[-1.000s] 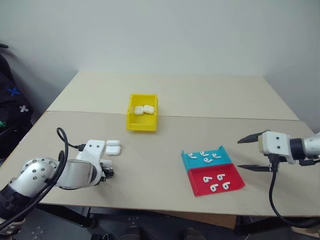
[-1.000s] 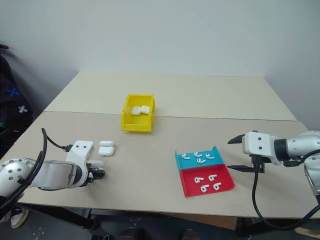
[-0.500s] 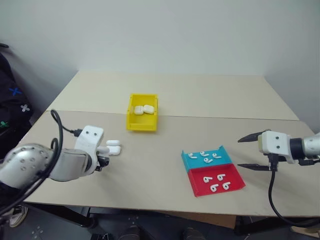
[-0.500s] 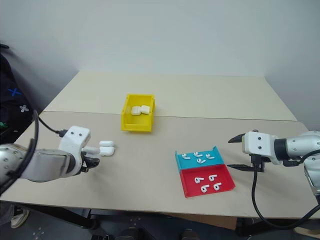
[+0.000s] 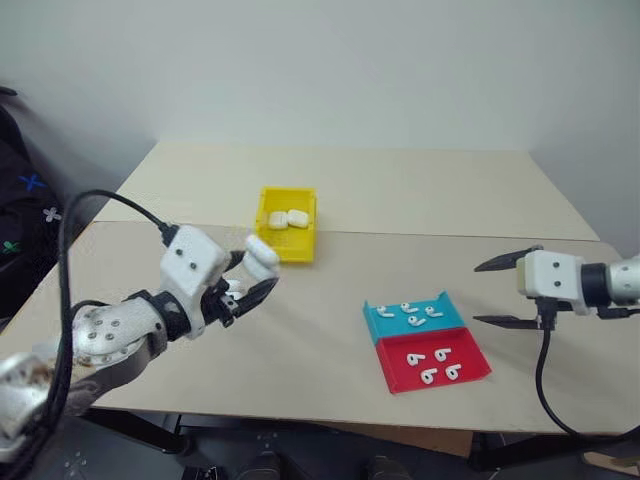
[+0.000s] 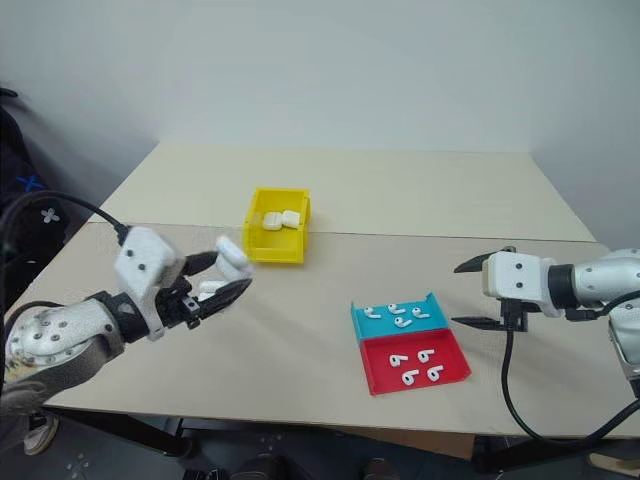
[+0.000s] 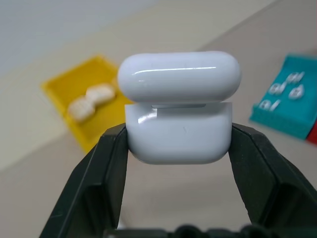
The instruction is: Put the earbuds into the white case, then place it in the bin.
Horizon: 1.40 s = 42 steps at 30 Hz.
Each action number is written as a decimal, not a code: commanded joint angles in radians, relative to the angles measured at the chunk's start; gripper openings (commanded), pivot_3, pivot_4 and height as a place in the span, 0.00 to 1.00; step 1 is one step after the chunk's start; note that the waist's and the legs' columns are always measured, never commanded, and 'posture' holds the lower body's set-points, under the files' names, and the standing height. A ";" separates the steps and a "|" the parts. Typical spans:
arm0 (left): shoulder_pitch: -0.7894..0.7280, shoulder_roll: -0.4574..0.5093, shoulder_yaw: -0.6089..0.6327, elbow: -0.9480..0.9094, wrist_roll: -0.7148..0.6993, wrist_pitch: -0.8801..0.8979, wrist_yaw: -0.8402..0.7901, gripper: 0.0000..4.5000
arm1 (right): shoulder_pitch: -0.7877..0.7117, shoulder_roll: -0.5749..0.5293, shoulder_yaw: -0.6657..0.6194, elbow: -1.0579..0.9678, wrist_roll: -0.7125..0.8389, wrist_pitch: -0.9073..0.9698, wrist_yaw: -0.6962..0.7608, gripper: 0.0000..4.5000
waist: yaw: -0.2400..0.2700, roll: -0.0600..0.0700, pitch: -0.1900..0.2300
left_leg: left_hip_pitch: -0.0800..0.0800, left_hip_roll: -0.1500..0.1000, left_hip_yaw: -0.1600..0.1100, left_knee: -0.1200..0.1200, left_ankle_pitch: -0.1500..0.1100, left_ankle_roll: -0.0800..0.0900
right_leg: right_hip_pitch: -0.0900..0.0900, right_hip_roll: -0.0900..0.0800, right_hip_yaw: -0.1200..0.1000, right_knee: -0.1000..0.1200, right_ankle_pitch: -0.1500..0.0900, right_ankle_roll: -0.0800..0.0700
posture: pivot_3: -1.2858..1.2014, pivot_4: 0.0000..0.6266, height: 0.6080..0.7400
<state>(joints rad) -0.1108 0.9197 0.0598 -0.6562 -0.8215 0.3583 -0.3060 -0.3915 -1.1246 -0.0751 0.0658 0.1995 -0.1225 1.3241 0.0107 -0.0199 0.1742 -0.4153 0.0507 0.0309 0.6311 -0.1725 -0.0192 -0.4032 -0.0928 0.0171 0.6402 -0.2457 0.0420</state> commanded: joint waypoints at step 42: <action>0.065 -0.516 -0.063 0.347 0.141 -0.531 -0.905 0.61 | -0.152 -0.102 0.426 -0.493 -0.192 0.409 0.208 0.50 | -0.008 0.001 -0.002 | -0.001 0.002 0.000 0.004 -0.002 0.003 | -0.001 0.001 0.000 0.002 -0.003 0.008 | 0.52 0.24 1.00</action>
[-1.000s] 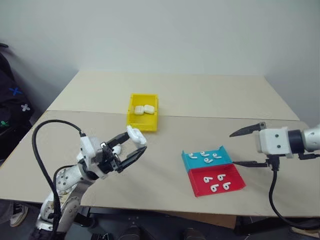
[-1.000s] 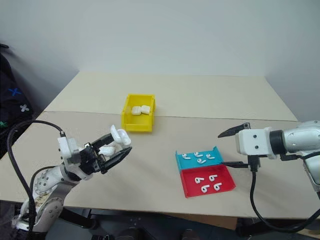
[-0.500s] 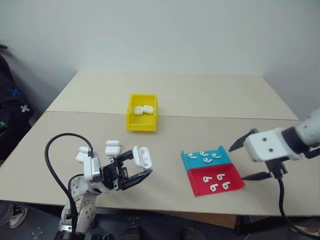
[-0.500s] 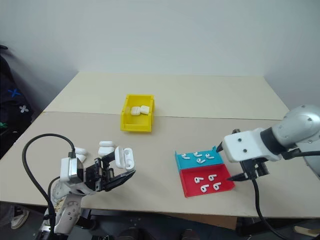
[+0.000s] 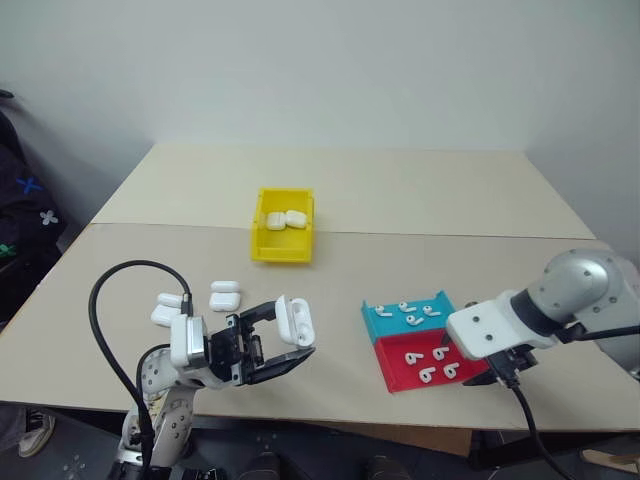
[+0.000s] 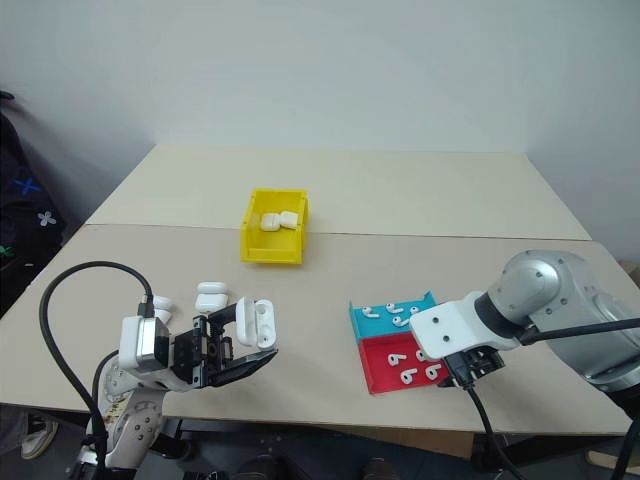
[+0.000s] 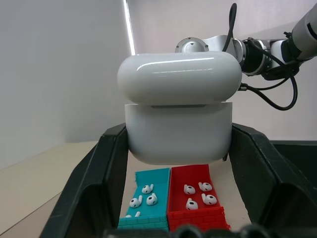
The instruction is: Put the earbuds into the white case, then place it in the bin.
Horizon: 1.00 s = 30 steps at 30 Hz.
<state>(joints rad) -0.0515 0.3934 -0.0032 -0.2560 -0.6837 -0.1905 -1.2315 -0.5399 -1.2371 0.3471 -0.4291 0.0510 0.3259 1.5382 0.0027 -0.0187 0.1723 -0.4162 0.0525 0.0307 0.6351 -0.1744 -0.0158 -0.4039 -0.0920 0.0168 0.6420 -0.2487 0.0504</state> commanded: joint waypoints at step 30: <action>0.010 0.016 0.005 -0.076 0.043 0.018 0.054 0.61 | 0.011 0.125 0.082 0.158 -0.256 -0.281 0.018 0.50 | -0.006 0.000 0.000 | 0.000 0.000 0.000 0.000 0.000 0.000 | 0.000 0.000 0.000 0.000 0.000 0.000 | 0.52 0.24 1.00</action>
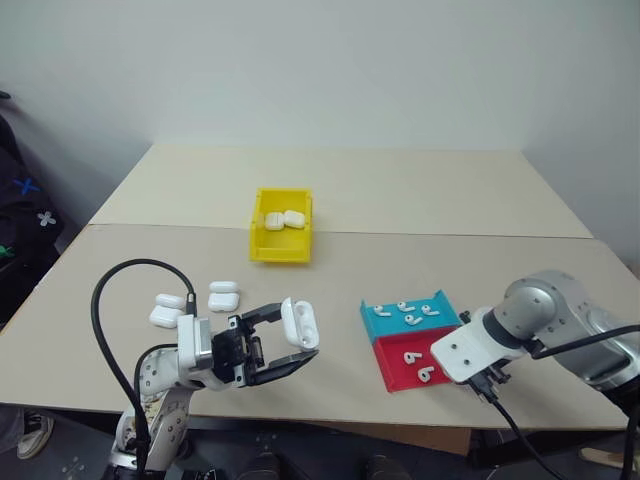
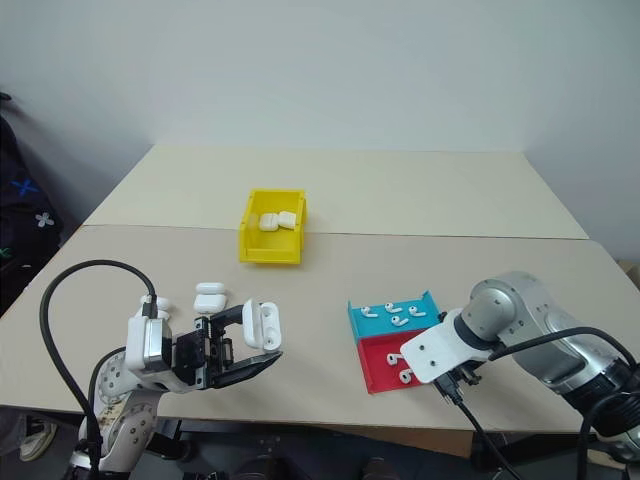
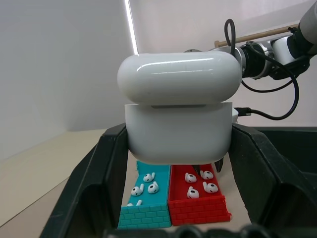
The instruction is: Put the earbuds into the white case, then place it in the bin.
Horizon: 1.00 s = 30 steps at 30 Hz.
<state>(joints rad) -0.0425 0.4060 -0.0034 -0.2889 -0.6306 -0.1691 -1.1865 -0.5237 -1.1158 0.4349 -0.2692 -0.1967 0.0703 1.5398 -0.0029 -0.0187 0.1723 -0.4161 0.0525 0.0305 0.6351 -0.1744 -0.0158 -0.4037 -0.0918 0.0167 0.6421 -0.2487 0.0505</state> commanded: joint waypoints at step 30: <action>0.014 0.008 0.003 -0.046 0.006 -0.007 0.024 0.61 | -0.004 0.027 -0.006 0.040 -0.039 -0.089 0.012 0.21 | -0.002 0.000 0.000 | 0.000 0.000 0.000 0.000 0.000 0.000 | 0.000 0.000 0.000 0.000 0.000 0.000 | 0.52 0.24 1.00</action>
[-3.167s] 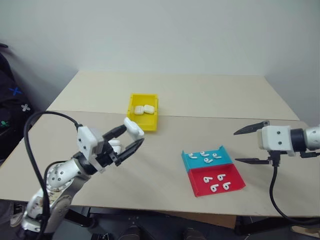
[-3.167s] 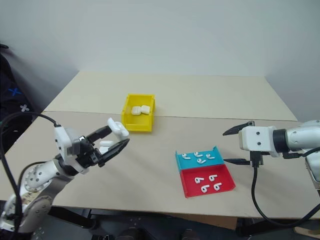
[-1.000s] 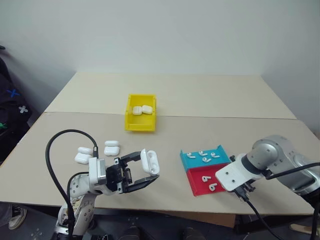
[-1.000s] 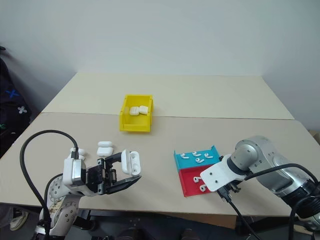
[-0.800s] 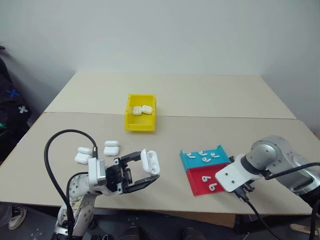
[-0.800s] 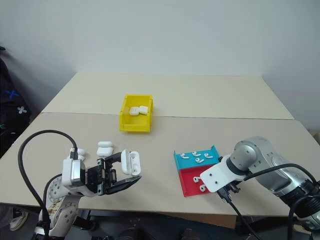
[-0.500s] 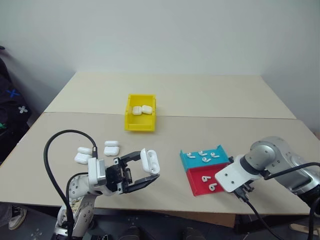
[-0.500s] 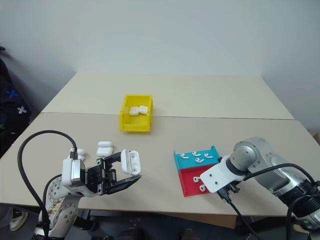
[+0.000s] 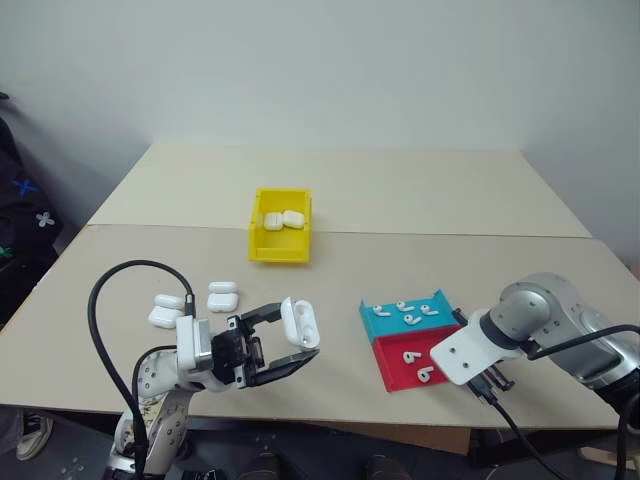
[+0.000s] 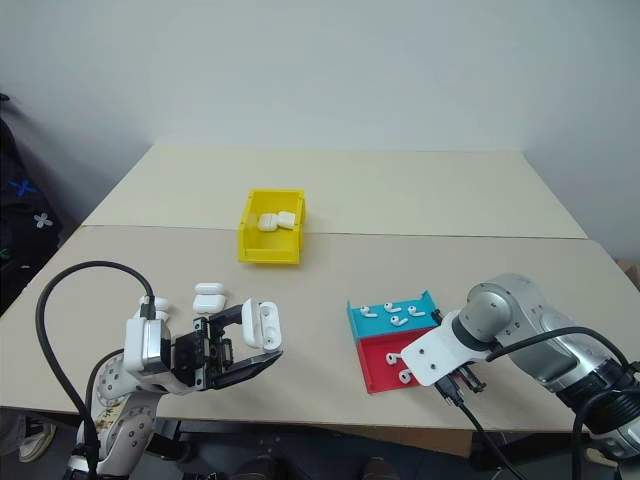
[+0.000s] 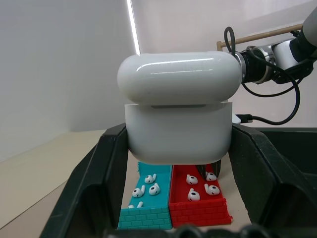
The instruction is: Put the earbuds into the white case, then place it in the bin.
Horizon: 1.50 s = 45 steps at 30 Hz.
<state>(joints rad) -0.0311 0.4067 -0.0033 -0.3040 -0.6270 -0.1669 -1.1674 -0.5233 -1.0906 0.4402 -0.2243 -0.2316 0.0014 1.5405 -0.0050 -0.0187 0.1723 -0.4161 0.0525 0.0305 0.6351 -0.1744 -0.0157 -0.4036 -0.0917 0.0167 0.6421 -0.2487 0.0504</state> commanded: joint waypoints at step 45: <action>-0.187 0.021 0.029 -0.127 -0.186 0.210 0.047 0.61 | -0.234 0.596 -0.533 -0.063 1.061 0.377 -0.241 0.21 | -0.008 -0.002 0.000 | -0.001 0.000 -0.001 0.000 0.000 0.001 | 0.000 0.001 -0.001 0.001 0.004 -0.006 | 0.52 0.24 1.00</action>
<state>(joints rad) -0.2014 0.4335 0.0212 -0.3974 -0.7915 0.0446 -1.1149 -0.7578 -0.5138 -0.1108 -0.2489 0.8431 0.4369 1.2888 -0.0127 -0.0209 0.1722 -0.4172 0.0529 0.0291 0.6350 -0.1747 -0.0147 -0.4035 -0.0905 0.0161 0.6434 -0.2443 0.0441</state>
